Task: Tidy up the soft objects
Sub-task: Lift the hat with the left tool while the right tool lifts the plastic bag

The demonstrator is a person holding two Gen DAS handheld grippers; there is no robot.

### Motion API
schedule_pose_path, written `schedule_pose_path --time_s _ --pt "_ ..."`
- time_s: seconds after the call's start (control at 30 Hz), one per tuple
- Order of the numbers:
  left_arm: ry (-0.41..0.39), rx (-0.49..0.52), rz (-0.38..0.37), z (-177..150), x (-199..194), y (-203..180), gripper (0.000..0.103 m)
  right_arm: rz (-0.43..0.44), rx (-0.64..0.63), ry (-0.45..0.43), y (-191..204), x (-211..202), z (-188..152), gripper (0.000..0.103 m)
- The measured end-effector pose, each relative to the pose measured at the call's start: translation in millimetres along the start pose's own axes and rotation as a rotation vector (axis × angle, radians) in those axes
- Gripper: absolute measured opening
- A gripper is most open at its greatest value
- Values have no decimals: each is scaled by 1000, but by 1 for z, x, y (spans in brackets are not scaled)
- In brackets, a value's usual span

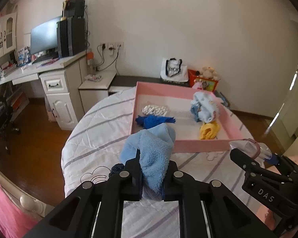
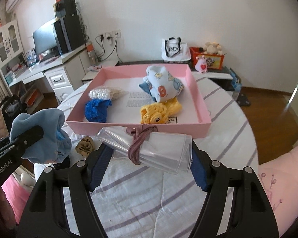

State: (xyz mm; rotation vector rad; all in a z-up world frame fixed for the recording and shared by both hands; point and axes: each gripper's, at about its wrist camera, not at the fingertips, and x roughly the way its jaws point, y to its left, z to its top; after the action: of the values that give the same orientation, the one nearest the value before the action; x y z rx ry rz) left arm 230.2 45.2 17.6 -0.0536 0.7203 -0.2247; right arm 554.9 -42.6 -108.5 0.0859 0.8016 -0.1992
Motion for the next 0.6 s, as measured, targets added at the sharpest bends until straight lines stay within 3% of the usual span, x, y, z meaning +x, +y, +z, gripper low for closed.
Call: schedule_pose_path --time_s 0.6 --pt "-211 73 -29 -36 -109 -37 6 -13 -2 -202 -9 -97 -15 69"
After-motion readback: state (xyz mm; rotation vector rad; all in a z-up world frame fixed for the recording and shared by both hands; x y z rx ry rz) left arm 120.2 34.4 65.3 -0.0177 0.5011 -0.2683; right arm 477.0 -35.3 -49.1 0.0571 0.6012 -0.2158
